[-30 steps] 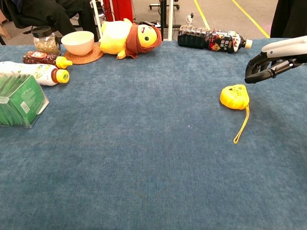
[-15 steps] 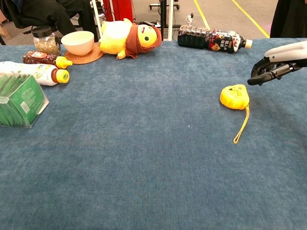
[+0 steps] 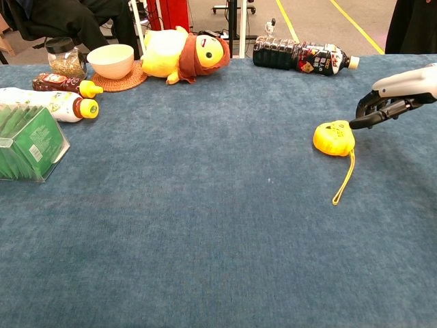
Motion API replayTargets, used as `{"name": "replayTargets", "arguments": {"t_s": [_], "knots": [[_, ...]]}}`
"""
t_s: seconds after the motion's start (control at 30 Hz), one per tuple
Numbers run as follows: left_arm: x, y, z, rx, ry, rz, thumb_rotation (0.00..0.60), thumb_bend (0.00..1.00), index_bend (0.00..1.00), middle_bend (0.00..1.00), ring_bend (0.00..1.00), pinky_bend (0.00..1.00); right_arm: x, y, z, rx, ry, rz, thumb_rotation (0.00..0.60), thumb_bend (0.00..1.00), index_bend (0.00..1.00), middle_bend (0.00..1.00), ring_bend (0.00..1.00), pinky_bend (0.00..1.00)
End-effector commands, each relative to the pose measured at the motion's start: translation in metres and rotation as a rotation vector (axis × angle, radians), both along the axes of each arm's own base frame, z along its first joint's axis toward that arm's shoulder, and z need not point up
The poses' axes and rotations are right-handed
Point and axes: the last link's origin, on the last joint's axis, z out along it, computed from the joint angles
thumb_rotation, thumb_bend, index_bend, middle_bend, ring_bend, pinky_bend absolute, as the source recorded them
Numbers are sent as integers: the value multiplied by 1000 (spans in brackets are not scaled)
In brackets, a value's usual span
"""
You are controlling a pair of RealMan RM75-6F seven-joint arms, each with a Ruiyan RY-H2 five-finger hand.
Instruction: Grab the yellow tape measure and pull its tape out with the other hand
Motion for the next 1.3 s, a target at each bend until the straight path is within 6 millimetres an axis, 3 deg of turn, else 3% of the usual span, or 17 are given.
{"name": "replayTargets", "arguments": {"t_s": [0.03, 0.87, 1.3], "knots": [[-1, 0, 0, 2, 0, 2, 600, 197, 499, 465, 330, 337, 2, -1, -2, 5, 4, 4, 53, 187, 285, 313, 290, 306], [-16, -10, 6, 18, -6, 31, 600, 198, 499, 464, 330, 337, 50, 3, -22, 78, -36, 94, 56, 187, 285, 313, 291, 306], [-20, -15, 9, 28, -3, 45, 600, 197, 499, 464, 330, 337, 76, 14, -32, 126, -56, 172, 53, 188, 285, 314, 290, 306]]}}
